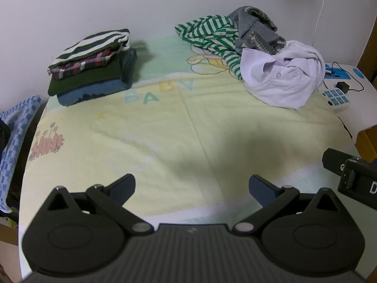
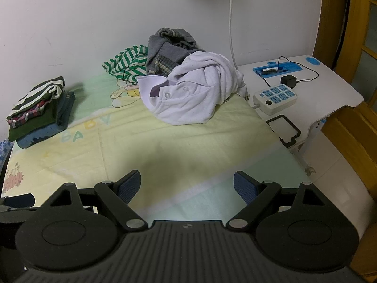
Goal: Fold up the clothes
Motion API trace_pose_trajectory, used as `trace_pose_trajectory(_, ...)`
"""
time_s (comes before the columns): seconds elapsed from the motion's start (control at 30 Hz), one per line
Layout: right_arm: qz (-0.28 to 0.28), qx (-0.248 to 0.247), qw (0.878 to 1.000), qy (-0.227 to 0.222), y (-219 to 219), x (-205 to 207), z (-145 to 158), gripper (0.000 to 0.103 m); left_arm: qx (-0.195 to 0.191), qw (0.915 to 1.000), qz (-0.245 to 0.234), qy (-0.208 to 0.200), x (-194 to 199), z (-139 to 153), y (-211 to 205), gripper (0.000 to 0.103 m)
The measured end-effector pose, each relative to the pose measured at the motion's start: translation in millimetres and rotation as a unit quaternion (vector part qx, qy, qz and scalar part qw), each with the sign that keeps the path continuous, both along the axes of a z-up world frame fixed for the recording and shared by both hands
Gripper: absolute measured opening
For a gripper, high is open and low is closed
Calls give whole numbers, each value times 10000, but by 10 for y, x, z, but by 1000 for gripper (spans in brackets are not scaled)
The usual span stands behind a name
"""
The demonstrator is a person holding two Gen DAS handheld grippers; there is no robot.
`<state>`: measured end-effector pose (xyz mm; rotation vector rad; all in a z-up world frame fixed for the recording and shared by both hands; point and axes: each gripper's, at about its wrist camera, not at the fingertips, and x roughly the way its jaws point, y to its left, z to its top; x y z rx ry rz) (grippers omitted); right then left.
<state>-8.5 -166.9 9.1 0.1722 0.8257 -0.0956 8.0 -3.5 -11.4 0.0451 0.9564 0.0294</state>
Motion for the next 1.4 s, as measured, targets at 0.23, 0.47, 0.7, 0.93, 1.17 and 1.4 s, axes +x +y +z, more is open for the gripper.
trace_pose_trajectory(0.23,18,31,10000,75,-29,56,-34,88,-24,10000,-14,91,38,-55,-35,102)
trace_pose_trajectory(0.47,17,125,9998,178,-120,129,-127,88,-82,10000,-16,-31,86,-103,-103,102)
trace_pose_trajectory(0.7,140,216,9996,133,-285,239,-219,88,-200,9992,22,-358,136,-178,-163,102)
trace_pose_trajectory(0.93,411,-282,9985,-209,-545,663,-227,86,-141,9995,-50,-294,336,-284,-289,102)
trace_pose_trajectory(1.17,540,-849,9918,-786,-737,1451,-107,86,181,9980,-243,-564,692,-243,-522,102)
trace_pose_trajectory(1.4,706,-1204,9886,-569,-765,2160,-390,82,135,9967,-319,-735,802,-277,-760,102)
